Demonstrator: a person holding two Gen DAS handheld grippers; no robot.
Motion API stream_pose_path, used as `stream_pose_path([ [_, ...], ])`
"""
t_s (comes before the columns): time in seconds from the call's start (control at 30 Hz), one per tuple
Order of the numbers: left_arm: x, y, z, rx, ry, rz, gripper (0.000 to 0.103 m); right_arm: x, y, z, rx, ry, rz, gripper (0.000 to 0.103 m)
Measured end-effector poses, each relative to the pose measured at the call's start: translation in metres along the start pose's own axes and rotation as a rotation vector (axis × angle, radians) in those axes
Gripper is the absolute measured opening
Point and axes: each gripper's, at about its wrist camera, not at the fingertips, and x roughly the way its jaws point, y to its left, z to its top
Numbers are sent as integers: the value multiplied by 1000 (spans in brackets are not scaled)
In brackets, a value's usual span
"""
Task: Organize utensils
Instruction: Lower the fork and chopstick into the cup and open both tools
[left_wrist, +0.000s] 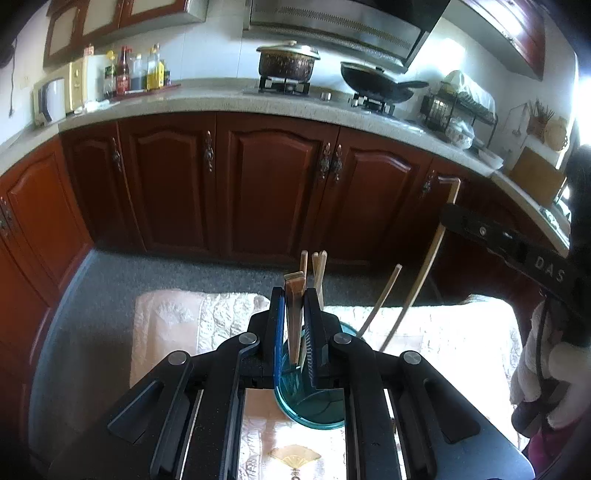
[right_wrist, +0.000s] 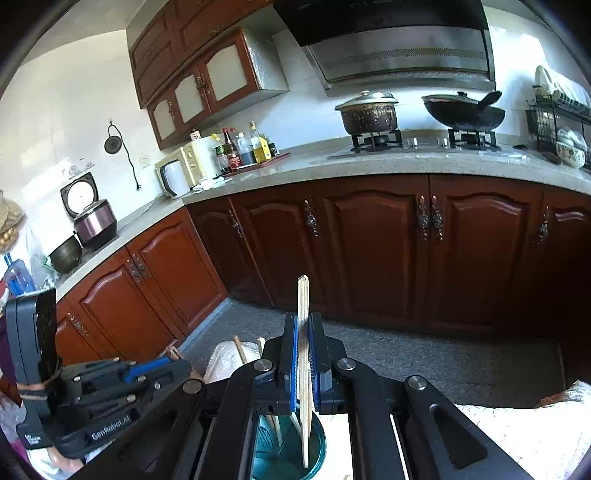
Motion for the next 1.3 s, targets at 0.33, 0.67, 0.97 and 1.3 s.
stream_pose_path([
  [0.33,30,-6,-14,2,63,2,9,29,-12,-35,17,99,18,5],
  [0.67,42,-13,-24,9,86,13,9,44,-22,-59,52,162,35,5],
  [0.97,42,-12,-26,-4,89,17,9,47,-21,-63,51,198,35,28],
  [1.3,37,-11,-29,1,85,33,33,41,-18,-71,49,214,27,28],
])
